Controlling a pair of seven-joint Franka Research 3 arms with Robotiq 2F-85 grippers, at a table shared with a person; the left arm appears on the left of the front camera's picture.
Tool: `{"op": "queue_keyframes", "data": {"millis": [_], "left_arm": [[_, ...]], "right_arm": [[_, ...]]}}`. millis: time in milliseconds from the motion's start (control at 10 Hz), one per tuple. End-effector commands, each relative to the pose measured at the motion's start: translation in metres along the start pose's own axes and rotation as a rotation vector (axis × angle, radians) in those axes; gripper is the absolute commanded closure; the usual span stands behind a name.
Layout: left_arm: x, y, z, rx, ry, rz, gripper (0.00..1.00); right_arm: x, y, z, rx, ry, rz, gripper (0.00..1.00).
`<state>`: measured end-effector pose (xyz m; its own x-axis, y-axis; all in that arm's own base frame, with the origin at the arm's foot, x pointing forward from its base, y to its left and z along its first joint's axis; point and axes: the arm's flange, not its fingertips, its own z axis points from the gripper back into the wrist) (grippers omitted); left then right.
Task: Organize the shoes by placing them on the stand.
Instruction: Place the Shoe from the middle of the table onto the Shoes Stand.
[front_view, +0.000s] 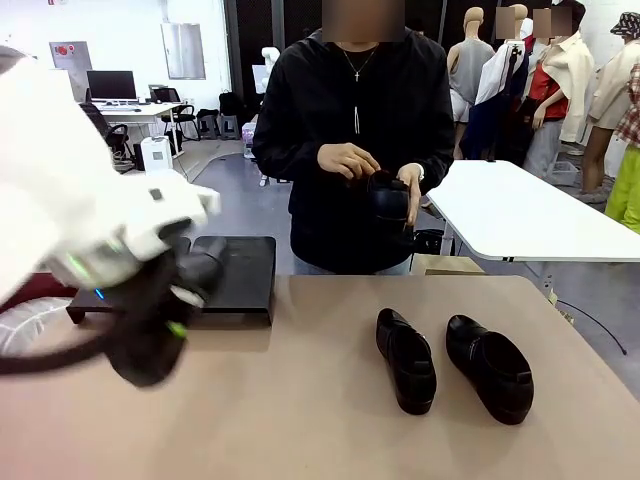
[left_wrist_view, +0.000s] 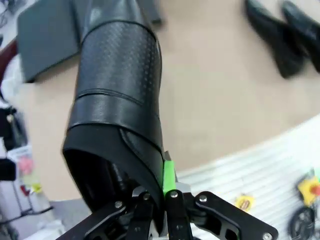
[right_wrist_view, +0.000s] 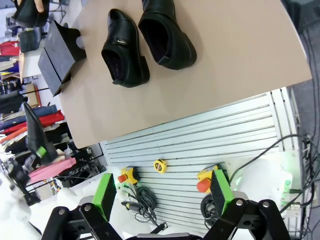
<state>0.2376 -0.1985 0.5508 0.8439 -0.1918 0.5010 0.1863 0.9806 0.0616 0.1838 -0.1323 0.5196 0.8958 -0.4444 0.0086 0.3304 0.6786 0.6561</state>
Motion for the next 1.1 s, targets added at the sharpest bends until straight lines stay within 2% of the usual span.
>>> {"op": "queue_keyframes", "data": {"millis": [0,100,200,300,400,500,600,700,1000], "left_arm": [[0.063,0.103,-0.067,0.023,-0.007,0.067,1.0],[0.08,0.147,-0.104,0.082,-0.036,0.063,1.0],[0.087,0.174,-0.131,0.081,-0.073,0.041,1.0],[0.092,0.201,-0.158,0.041,-0.083,0.062,1.0],[0.093,0.215,-0.175,0.051,-0.082,0.102,1.0],[0.093,0.217,-0.175,0.005,-0.121,0.132,1.0],[0.093,0.214,-0.157,-0.004,-0.08,0.224,1.0],[0.08,0.225,-0.189,0.067,-0.07,0.123,1.0],[0.08,0.225,-0.189,0.067,-0.07,0.123,1.0]], "right_arm": [[0.0,0.0,0.003,0.017,0.002,0.025,0.0],[0.0,0.0,0.003,0.017,0.002,0.025,0.0],[0.0,0.0,0.003,0.017,0.002,0.025,0.0],[0.0,0.0,0.003,0.017,0.002,0.025,0.0],[0.0,0.0,0.003,0.017,0.002,0.025,0.0],[0.0,0.0,0.003,0.017,0.002,0.025,0.0],[0.0,0.0,0.003,0.017,0.002,0.025,0.0],[0.0,0.0,0.003,0.017,0.002,0.025,0.0],[0.0,0.0,0.003,0.017,0.002,0.025,0.0]]}}
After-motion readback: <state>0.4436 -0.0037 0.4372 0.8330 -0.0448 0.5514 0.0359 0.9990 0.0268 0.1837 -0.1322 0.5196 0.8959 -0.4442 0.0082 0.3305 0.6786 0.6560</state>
